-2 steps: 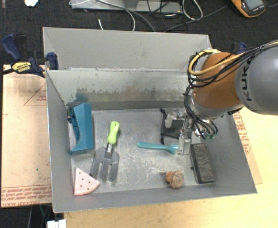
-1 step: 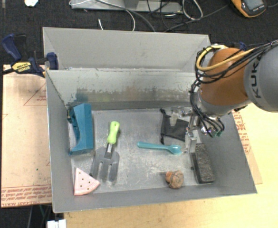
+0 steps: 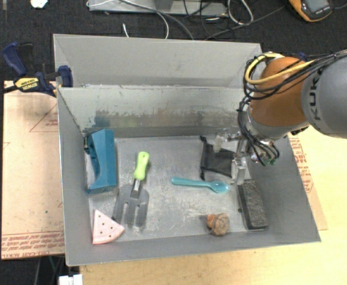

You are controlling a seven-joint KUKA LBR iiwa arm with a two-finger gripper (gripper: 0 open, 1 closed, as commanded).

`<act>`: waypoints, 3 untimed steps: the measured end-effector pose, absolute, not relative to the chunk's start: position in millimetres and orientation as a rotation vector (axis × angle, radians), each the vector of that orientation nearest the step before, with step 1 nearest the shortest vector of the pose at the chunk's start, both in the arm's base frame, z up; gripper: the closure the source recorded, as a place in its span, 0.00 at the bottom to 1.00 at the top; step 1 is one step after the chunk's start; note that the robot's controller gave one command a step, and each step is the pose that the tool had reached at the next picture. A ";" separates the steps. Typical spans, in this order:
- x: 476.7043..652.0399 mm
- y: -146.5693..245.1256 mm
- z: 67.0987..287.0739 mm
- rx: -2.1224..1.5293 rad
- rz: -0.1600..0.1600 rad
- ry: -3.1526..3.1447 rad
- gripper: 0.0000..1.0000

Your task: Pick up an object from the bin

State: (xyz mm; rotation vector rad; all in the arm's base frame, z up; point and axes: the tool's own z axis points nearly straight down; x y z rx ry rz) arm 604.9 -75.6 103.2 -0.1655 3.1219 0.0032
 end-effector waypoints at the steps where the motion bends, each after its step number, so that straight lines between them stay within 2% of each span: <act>1: 608.0 -77.4 97.1 -0.166 0.004 3.124 0.00; 2: 645.5 -56.5 77.8 -0.393 0.001 3.097 0.00; 3: 617.7 -78.7 78.7 -0.179 0.003 3.119 1.00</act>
Offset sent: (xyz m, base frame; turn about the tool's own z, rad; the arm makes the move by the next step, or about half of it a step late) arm 0.0474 0.0244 -0.0332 -0.1602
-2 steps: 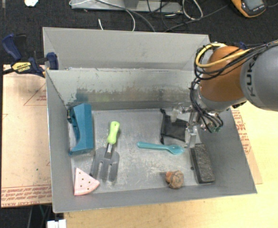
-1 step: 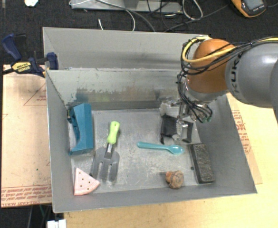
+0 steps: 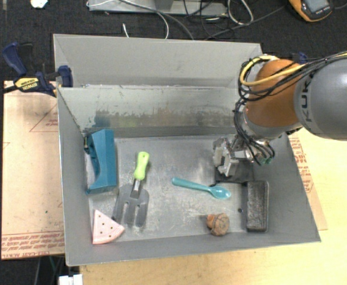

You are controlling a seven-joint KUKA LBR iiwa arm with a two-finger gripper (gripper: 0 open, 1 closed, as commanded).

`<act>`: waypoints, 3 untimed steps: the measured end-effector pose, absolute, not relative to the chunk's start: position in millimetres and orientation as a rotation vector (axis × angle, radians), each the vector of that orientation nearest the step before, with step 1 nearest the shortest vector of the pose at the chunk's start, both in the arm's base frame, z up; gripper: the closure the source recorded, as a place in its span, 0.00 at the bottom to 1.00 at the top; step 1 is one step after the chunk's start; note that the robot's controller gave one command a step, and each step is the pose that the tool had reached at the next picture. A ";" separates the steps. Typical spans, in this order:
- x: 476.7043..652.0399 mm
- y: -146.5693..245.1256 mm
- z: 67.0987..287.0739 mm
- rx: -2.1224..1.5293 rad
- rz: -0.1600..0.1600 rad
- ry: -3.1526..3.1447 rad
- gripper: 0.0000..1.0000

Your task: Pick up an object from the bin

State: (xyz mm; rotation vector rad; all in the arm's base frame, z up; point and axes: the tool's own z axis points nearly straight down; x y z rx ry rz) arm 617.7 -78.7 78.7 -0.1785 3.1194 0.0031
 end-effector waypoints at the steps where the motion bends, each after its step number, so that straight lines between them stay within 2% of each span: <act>1: 617.7 -78.7 78.7 -0.178 0.004 3.119 1.00; 2: 608.9 -105.6 78.0 -0.234 0.005 3.113 1.00; 3: 599.4 -116.4 80.9 -0.276 0.005 3.108 1.00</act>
Offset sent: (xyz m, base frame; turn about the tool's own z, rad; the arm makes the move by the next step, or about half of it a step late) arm -0.0129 -0.0375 -0.0013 -0.0471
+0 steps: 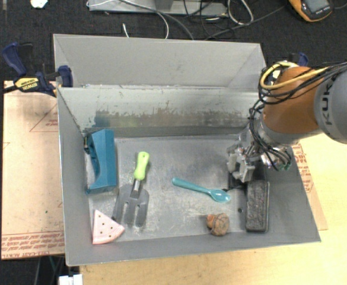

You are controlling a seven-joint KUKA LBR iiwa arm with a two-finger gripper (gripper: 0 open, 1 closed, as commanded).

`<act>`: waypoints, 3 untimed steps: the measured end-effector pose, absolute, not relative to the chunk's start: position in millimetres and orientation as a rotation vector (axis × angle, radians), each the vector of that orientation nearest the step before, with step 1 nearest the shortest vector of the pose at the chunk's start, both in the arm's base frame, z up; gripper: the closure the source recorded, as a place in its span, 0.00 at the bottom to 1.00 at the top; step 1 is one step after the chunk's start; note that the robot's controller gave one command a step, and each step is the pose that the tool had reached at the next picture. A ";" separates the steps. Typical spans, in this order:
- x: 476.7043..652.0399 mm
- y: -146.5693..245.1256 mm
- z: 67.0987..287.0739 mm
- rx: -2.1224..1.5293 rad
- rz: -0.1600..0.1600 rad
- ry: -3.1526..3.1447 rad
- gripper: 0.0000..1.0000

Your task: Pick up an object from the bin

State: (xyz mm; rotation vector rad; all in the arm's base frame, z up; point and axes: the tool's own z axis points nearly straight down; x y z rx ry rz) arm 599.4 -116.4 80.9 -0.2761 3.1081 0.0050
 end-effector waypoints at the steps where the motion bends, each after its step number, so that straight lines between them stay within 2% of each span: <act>1: 585.6 -124.6 95.6 -0.218 0.006 3.112 1.00; 2: 584.2 -127.7 109.2 -0.267 0.008 3.107 1.00; 3: 590.9 -124.3 171.6 -0.234 0.009 3.111 1.00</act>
Offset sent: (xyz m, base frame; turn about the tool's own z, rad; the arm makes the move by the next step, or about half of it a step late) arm -0.0165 -0.0130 0.0302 0.0009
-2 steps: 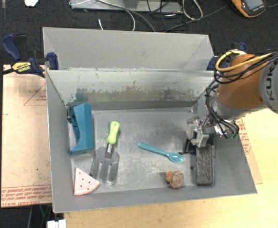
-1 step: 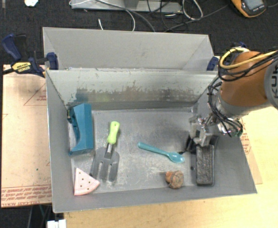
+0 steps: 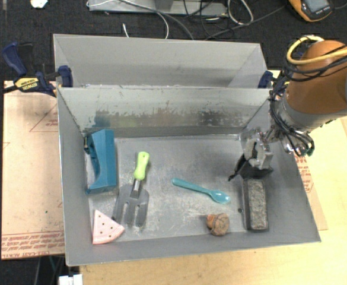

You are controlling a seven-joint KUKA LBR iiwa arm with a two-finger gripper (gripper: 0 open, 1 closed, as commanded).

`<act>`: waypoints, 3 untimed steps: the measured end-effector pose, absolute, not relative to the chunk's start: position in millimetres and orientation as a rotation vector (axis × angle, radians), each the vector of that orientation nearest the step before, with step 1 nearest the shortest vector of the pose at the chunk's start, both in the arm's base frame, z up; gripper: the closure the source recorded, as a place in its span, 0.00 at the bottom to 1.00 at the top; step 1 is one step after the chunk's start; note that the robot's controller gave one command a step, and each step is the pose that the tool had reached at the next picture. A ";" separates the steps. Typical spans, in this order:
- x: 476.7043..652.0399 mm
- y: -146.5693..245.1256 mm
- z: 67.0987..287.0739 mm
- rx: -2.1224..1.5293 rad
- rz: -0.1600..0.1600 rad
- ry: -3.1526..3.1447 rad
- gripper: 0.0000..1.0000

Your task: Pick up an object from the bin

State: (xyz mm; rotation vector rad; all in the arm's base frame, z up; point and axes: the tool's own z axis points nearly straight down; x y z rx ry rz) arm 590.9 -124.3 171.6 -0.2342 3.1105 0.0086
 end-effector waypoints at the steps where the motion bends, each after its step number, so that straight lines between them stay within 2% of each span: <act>1: 590.5 -130.7 161.8 -0.240 0.006 3.104 1.00; 2: 587.8 -130.0 192.4 -0.264 0.011 3.114 1.00; 3: 583.0 -142.3 148.9 -0.433 0.004 3.084 1.00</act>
Offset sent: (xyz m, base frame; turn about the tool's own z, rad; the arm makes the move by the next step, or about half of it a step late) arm 0.0010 -0.0049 0.1606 -0.0508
